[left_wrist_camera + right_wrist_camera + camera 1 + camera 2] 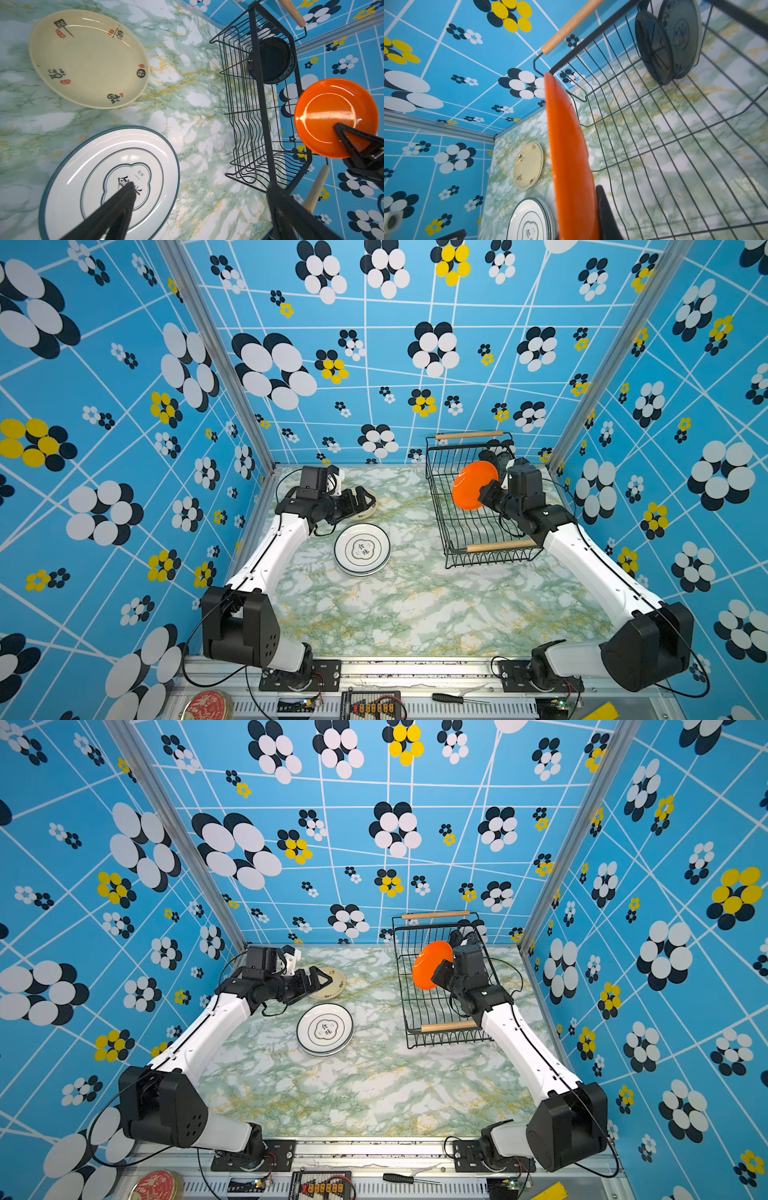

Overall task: Unload the plates from the dish rack
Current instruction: Pick up the plate from the dish rack, then place the plate among the plates.

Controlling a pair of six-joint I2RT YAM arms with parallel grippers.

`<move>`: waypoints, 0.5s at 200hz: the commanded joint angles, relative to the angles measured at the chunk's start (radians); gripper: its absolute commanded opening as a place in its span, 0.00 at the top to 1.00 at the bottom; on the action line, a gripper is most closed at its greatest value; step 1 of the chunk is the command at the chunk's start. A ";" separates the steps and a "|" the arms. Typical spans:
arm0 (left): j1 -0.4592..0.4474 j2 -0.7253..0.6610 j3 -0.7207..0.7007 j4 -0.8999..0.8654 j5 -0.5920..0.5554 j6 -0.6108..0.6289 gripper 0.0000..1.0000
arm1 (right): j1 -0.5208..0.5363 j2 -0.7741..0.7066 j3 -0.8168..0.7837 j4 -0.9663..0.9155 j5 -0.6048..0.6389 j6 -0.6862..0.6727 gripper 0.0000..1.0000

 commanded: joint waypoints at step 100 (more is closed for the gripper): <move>-0.115 0.016 0.056 0.143 0.117 -0.104 0.01 | 0.124 0.081 -0.085 0.348 -0.305 0.309 1.00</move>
